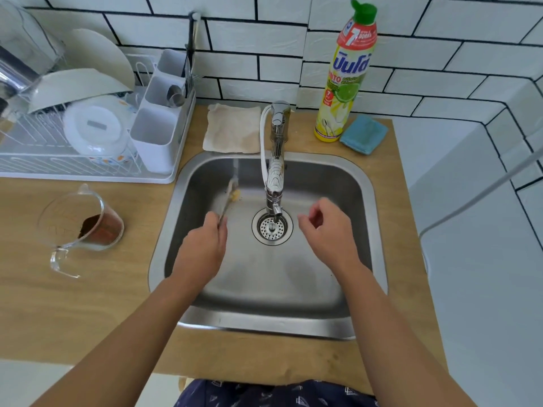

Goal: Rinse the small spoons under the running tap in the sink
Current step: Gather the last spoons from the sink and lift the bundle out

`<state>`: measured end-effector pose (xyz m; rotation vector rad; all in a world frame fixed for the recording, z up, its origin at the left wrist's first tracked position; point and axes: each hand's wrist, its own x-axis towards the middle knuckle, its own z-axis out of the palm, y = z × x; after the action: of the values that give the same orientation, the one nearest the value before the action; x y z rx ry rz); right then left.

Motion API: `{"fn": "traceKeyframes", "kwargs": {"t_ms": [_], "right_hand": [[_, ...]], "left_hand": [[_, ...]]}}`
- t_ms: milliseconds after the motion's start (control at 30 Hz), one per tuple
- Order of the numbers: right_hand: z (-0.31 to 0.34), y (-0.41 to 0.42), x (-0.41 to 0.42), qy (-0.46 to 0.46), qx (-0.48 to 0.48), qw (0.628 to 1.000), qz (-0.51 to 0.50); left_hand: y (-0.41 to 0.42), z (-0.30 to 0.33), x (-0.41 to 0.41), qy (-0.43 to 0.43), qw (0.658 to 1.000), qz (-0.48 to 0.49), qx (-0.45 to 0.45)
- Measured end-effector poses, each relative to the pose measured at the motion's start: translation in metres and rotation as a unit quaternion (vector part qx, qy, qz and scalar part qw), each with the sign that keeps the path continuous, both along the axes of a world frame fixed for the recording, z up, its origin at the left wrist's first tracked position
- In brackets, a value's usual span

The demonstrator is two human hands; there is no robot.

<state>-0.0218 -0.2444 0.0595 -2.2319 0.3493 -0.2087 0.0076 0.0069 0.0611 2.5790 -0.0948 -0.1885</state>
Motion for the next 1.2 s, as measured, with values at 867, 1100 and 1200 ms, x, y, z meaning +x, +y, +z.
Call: {"fn": "traceKeyframes", "kwargs": {"t_ms": [867, 1100, 1200], "right_hand": [[0.053, 0.043, -0.024, 0.096, 0.473, 0.851, 0.205], [0.065, 0.02, -0.029, -0.007, 0.542, 0.839, 0.052], [0.077, 0.022, -0.029, -0.059, 0.557, 0.828, 0.025]], "left_hand": [[-0.02, 0.068, -0.014, 0.378, 0.837, -0.303, -0.253], [-0.02, 0.061, -0.014, 0.28, 0.828, -0.036, -0.485], [-0.028, 0.06, -0.018, 0.133, 0.765, 0.142, -0.614]]}}
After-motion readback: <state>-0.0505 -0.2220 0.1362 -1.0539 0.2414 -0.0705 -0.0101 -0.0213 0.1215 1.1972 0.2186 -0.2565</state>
